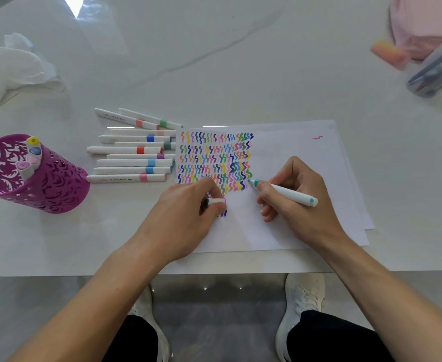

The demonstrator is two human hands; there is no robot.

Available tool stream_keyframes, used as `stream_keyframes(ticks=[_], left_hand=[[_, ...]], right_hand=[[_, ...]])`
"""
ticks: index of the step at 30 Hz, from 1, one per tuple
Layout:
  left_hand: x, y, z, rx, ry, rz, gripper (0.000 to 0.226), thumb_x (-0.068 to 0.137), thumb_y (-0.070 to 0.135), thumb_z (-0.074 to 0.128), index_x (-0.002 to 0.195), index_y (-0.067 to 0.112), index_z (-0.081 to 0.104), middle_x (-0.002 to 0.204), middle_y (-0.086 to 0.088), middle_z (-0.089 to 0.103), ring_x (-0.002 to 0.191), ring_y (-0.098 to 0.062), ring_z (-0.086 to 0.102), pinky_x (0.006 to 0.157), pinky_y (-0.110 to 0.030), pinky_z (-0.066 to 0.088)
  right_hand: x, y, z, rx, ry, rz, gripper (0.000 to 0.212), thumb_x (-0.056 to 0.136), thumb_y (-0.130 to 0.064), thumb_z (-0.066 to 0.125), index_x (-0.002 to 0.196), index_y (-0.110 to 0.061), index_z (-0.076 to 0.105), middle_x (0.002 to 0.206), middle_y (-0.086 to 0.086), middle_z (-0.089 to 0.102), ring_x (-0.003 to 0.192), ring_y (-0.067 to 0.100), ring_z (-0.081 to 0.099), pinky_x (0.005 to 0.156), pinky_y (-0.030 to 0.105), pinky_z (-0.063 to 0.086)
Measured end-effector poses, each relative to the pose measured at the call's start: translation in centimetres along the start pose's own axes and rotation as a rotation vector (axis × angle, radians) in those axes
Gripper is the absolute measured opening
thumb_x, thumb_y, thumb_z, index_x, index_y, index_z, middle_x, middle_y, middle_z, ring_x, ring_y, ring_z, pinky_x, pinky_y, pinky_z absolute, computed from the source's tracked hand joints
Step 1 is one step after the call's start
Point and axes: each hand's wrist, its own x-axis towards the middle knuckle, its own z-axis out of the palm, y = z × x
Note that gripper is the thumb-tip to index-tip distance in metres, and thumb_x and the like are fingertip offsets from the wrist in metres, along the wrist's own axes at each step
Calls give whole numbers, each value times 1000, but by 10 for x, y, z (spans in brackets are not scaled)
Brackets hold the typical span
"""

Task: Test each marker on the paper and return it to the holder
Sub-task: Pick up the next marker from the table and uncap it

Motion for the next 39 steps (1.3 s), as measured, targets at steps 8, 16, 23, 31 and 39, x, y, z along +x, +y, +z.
stream_keyframes(ticks=[8, 16, 23, 31, 39], left_hand=[[2, 0, 0, -6, -26, -12, 10, 98, 43, 57, 98, 33, 59, 82, 17, 56, 74, -7, 53, 57, -19, 36], [1, 1, -2, -19, -20, -22, 12, 98, 42, 58, 98, 31, 61, 78, 16, 56, 72, -7, 53, 57, -22, 36], [2, 2, -2, -31, -23, -45, 12, 97, 42, 59, 96, 30, 61, 80, 19, 55, 73, -8, 53, 57, -20, 37], [3, 4, -2, -34, -34, -65, 12, 97, 42, 59, 98, 30, 60, 80, 19, 53, 72, -9, 53, 57, -17, 35], [2, 3, -6, -86, -11, -68, 9, 96, 42, 60, 95, 32, 61, 82, 13, 60, 73, -8, 55, 61, -25, 44]], right_hand=[[0, -1, 0, -59, -19, 1, 22, 93, -15, 74, 86, -6, 56, 72, 7, 74, 58, 27, 72, 52, 37, 59], [0, -3, 1, -55, -1, 17, 27, 91, -11, 75, 77, -10, 52, 66, 9, 72, 52, 28, 69, 48, 35, 54], [-2, -5, 2, -94, 44, 26, 30, 88, -9, 76, 73, -12, 50, 63, 9, 71, 47, 23, 66, 45, 31, 51], [-3, -4, 1, 1, 45, 0, 24, 94, -8, 70, 80, -8, 50, 64, 14, 69, 47, 26, 63, 44, 32, 49], [-2, -14, 1, 163, 211, -34, 28, 109, -20, 46, 82, -12, 51, 57, 17, 65, 38, 31, 53, 35, 28, 40]])
